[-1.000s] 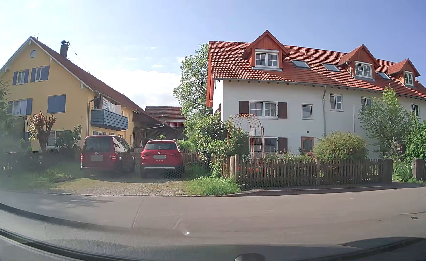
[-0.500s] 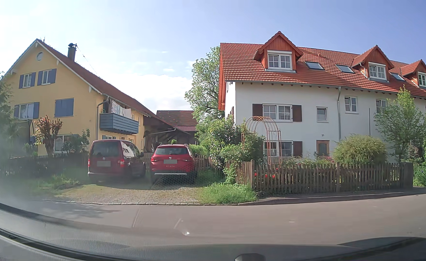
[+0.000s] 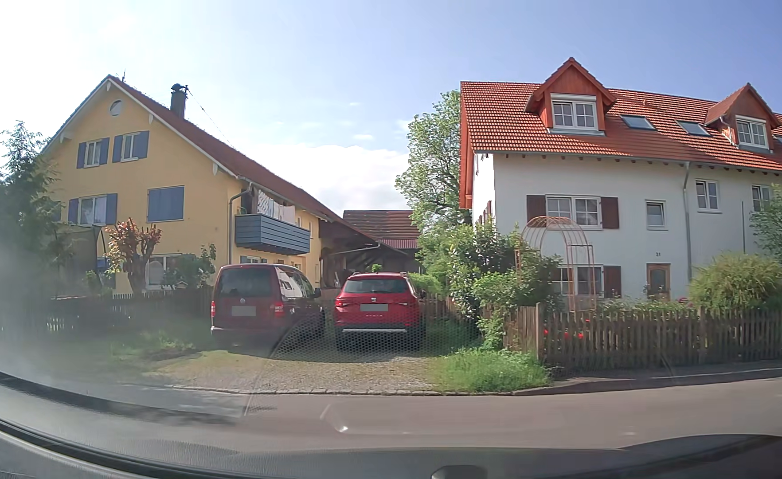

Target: Follow the waypoints while adhering to traffic rules and regulations

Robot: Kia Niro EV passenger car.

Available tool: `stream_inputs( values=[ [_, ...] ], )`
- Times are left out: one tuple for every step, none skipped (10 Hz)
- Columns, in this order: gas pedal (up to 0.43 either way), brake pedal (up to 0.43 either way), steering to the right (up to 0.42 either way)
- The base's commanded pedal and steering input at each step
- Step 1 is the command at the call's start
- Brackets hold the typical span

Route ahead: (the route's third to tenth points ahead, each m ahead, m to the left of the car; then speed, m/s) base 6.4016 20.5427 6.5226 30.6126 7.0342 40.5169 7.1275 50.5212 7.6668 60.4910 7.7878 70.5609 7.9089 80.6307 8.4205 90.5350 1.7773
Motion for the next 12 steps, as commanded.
stream_inputs(
  values=[
    [0.138, 0.000, -0.796],
    [0.130, 0.000, -0.836],
    [0.130, 0.000, -0.841],
    [0.130, 0.000, -0.837],
    [0.130, 0.000, -0.835],
    [0.130, 0.000, -0.828],
    [0.130, 0.000, -0.821],
    [0.130, 0.000, -0.821],
    [0.130, 0.000, -0.820],
    [0.130, 0.000, -0.808],
    [0.130, 0.000, -0.796],
    [0.130, 0.000, -0.785]
  ],
)
